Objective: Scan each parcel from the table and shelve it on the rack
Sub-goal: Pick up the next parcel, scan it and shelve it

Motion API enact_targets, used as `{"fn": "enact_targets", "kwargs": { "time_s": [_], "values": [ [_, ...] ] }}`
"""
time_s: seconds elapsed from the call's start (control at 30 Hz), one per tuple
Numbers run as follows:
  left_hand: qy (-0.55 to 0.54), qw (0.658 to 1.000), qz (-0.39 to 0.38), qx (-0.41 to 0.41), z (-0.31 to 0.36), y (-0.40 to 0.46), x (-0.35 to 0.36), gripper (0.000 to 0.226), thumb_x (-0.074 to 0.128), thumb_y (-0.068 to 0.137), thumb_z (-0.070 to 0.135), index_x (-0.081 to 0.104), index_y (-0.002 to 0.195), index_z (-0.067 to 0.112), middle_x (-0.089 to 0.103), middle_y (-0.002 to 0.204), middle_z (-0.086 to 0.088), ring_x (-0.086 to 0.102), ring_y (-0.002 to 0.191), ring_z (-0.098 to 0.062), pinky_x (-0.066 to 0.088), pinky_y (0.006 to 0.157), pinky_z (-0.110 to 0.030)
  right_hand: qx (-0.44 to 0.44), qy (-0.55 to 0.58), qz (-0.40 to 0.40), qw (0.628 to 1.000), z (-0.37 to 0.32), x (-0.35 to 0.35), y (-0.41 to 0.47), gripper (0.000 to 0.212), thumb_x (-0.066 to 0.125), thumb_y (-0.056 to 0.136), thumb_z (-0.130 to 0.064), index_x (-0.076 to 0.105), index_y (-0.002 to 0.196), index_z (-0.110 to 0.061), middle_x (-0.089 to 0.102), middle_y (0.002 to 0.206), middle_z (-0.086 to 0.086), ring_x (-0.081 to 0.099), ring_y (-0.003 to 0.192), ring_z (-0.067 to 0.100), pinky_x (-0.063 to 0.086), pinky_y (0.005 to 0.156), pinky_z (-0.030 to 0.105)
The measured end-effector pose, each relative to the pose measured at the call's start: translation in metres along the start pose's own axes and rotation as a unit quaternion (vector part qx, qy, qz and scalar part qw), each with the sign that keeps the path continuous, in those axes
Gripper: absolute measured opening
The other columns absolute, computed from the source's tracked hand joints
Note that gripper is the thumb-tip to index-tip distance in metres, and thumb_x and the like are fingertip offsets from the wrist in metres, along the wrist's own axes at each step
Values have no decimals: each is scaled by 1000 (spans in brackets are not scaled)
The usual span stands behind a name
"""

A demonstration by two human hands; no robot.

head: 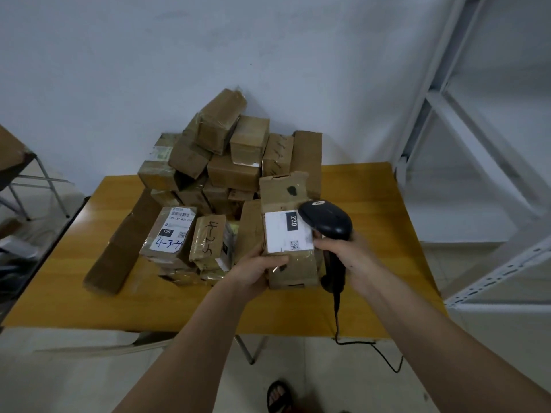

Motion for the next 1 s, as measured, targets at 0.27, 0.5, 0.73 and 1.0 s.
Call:
{"fn": "enact_targets", "kwargs": {
  "time_s": [0.27,0.5,0.73,1.0],
  "values": [
    [-98,983,-142,67,10,-7,23,98,89,62,19,39,145,12,47,144,-18,46,131,-38,44,102,-54,-6,-22,-16,1000,-6,-7,-6,31,82,70,-8,65,90,-23,70,62,-12,64,50,-1,43,38,12],
    [-84,991,-97,37,13,-7,16,63,77,69,4,55,127,11,62,128,-14,60,117,-31,54,91,-45,-106,-145,-31,983,-25,1,-8,47,85,60,5,62,82,-29,65,81,-14,60,74,-4,44,53,8],
    [-98,989,-9,108,64,-17,-34,65,76,69,57,67,120,17,67,121,-12,64,112,-33,53,87,-52,-168,-280,25,945,-32,-11,-4,44,83,63,1,63,87,-30,66,85,-9,64,90,15,55,75,32],
    [89,991,83,-59,81,-24,-76,87,99,28,26,68,107,10,69,111,-12,72,93,-29,59,72,-40,-160,-334,9,929,-31,-9,-3,48,79,64,6,62,94,-27,67,95,0,63,95,22,55,82,44]
  ]
}}
Point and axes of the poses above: each hand's wrist, its own y-axis towards the middle knuckle, its own x-axis out of the palm, z = x × y, the point moved 7 cm from there along y, towards the middle knuckle
